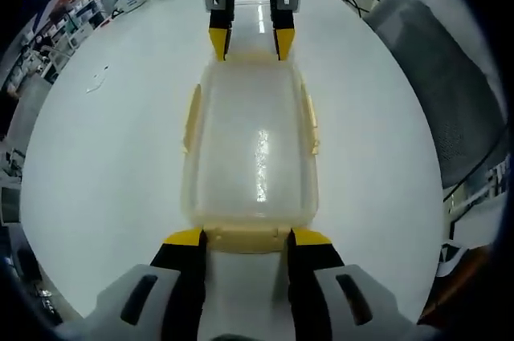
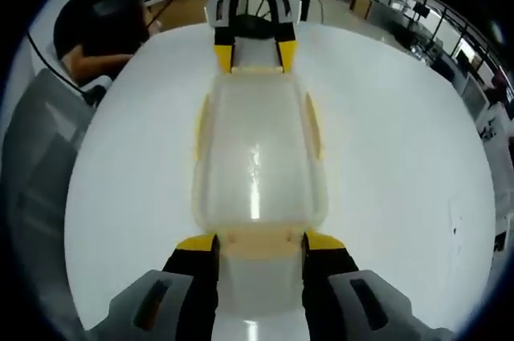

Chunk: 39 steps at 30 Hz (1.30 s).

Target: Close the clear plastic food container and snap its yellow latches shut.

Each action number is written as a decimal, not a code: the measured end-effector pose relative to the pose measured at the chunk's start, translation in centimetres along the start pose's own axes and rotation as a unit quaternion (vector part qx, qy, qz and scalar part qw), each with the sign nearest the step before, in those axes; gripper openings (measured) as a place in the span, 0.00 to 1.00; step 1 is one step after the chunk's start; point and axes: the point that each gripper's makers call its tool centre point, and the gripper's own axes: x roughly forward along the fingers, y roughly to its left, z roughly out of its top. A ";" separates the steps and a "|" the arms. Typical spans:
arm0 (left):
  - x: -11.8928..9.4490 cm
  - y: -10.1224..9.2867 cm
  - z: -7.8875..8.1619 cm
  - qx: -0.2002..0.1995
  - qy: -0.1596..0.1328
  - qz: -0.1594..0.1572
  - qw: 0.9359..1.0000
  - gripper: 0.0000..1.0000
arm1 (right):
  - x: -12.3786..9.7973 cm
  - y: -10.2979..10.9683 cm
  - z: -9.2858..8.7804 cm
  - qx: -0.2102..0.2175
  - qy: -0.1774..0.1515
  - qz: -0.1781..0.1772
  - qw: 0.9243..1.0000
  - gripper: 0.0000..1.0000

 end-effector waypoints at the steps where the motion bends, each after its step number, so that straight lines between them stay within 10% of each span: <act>1: 0.0 -0.1 0.0 0.003 0.002 0.000 1.000 0.40 | 0.0 0.2 0.0 0.002 0.001 0.001 1.000 0.40; 39: -4.0 -1.1 4.9 0.011 -0.021 0.049 0.999 0.40 | -6.7 0.9 -0.4 -0.017 -0.010 -0.027 0.999 0.39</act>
